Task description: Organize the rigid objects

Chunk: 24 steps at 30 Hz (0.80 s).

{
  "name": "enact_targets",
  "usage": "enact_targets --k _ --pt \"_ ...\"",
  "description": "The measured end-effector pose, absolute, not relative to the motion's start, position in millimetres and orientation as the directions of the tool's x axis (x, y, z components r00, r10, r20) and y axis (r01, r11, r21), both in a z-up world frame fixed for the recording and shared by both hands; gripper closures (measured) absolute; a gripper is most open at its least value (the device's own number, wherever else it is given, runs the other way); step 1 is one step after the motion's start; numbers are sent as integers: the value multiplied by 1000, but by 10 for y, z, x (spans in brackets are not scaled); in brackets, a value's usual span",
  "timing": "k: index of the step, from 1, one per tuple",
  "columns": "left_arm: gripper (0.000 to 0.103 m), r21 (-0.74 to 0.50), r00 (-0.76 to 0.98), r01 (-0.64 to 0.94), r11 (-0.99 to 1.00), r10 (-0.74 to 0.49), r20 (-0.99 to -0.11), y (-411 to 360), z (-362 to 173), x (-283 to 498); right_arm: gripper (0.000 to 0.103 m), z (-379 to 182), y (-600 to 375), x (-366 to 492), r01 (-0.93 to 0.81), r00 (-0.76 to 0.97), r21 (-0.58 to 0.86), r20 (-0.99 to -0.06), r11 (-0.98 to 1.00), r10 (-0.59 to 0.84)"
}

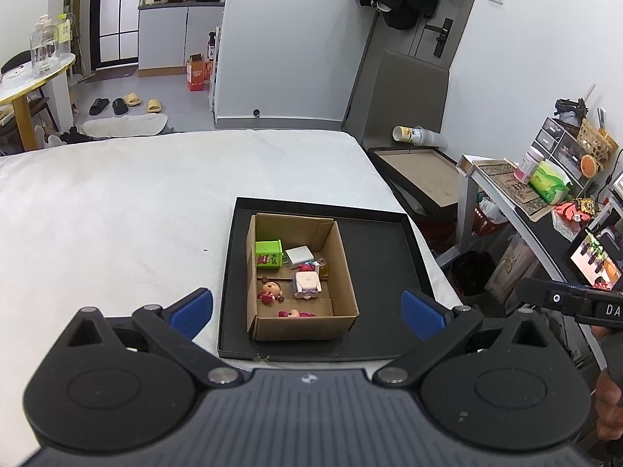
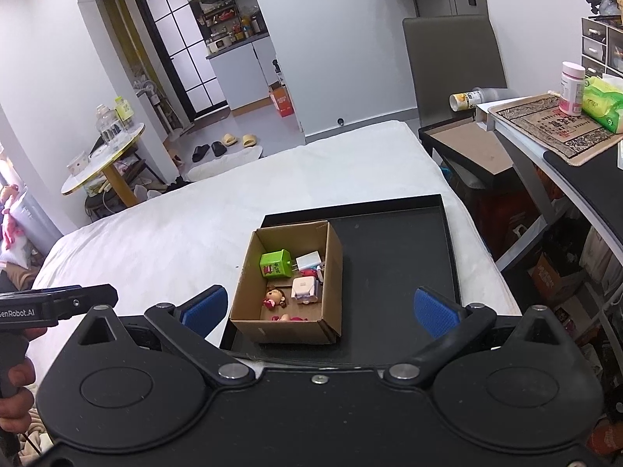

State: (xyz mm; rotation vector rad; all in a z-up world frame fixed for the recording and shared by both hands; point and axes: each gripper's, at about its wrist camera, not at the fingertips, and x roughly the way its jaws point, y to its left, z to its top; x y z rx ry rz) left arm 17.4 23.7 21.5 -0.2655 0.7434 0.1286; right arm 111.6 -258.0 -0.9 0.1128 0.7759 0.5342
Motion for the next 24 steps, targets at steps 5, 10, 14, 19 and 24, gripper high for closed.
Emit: enact_targets --k 5,10,14,19,24 --pt "1 -184 728 -205 961 24 -685 216 219 176 0 -12 -2595 1122 -416 588 288 -639 863 496" --pt "1 -177 729 -204 963 28 -684 206 225 167 0 -13 -2594 1130 -416 586 287 -641 863 496" --pt "1 -174 728 -205 963 32 -684 204 227 171 0 -16 -2583 1131 -414 585 285 -645 864 493" --pt "1 -166 727 -201 965 33 -685 197 230 170 0 -17 -2585 1116 -414 587 281 -644 866 490" --pt "1 -154 725 -200 968 41 -687 178 225 171 0 -22 -2583 1114 -413 587 276 -648 868 485"
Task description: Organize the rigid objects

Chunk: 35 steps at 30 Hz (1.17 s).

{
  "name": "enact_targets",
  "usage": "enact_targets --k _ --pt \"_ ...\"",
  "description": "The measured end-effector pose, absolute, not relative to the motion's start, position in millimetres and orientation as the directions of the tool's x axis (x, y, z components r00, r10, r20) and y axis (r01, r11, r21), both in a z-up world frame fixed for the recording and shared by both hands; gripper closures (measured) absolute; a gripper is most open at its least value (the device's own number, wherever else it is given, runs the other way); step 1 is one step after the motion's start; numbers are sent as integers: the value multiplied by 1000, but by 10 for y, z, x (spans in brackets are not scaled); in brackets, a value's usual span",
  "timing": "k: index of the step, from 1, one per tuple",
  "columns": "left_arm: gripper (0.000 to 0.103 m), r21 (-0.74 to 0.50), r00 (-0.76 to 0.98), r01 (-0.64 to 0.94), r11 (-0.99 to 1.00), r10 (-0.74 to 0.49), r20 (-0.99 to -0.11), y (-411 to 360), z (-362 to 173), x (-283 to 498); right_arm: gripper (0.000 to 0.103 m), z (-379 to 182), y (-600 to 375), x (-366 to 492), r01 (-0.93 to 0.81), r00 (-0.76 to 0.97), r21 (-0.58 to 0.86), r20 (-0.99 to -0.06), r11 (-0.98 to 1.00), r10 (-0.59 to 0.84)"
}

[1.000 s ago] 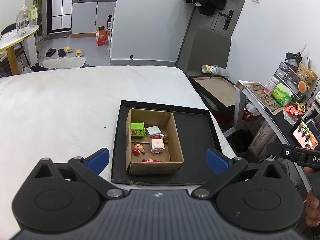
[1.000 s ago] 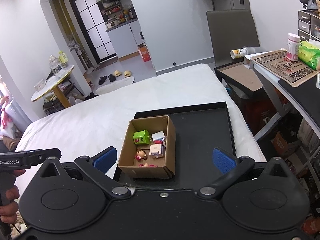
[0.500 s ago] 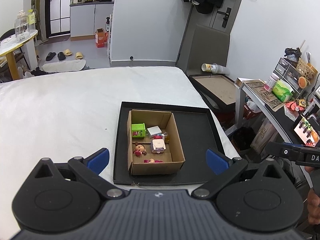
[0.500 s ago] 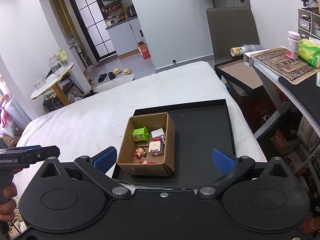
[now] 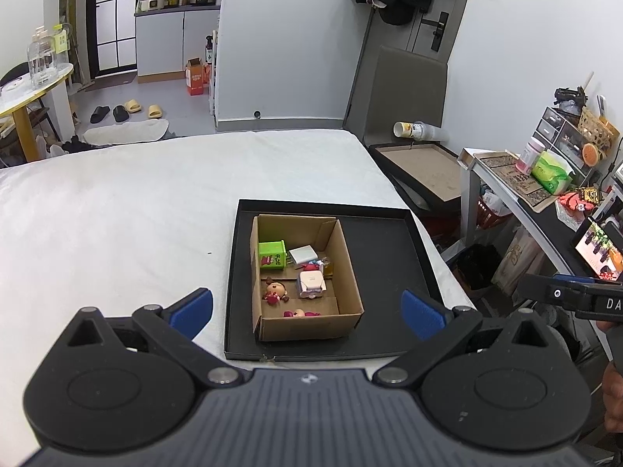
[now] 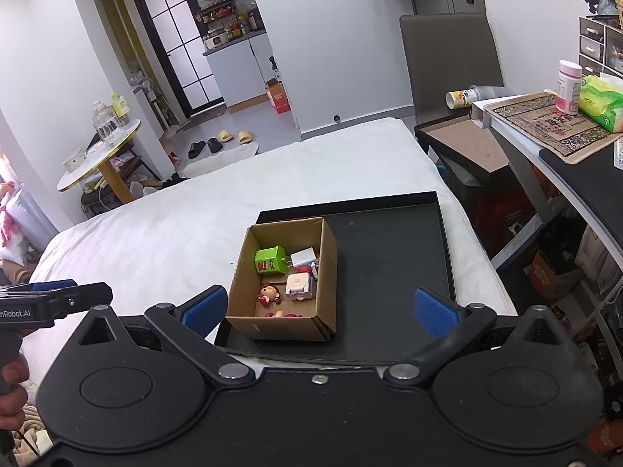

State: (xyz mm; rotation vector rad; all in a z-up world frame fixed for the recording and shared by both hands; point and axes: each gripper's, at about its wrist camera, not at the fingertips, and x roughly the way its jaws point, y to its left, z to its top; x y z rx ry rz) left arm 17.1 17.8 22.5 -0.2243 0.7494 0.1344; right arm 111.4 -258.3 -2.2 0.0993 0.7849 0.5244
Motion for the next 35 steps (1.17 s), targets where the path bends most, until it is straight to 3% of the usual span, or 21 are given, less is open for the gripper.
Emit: enact_targets --k 35 --pt "1 -106 721 -183 977 60 -691 136 202 162 0 -83 -2552 1131 -416 575 252 -671 874 468"
